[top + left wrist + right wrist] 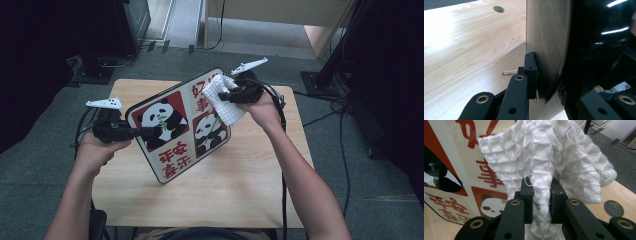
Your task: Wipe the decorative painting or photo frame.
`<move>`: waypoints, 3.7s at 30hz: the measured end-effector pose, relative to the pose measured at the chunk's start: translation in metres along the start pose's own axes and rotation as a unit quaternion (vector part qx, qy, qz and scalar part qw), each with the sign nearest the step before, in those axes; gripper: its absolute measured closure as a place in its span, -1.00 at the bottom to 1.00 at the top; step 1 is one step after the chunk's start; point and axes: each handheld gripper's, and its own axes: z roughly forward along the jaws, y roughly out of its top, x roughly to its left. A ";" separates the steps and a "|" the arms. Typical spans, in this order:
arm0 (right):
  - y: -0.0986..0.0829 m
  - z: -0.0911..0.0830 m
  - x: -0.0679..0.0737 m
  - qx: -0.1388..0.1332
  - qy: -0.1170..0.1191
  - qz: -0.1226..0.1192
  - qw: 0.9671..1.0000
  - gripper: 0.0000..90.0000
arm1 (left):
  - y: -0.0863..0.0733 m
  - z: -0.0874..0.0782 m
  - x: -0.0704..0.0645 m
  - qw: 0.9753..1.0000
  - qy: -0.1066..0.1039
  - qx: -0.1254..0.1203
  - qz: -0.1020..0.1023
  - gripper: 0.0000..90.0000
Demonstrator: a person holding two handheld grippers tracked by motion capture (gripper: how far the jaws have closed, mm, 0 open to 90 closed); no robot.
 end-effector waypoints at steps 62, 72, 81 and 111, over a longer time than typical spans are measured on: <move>-0.094 0.041 -0.002 0.028 0.030 0.033 0.999 0.72 | 0.000 0.001 -0.003 1.000 0.015 -0.004 0.004 0.78; -0.109 0.048 -0.001 0.039 0.030 0.033 0.998 0.72 | -0.001 0.001 -0.002 1.000 0.018 -0.010 0.007 0.77; -0.120 0.055 0.000 0.050 0.035 0.040 0.997 0.72 | -0.001 0.000 -0.002 1.000 0.014 -0.005 0.006 0.77; -0.157 0.079 -0.003 0.073 0.047 0.076 0.993 0.72 | 0.000 0.000 -0.001 1.000 0.008 -0.005 0.007 0.77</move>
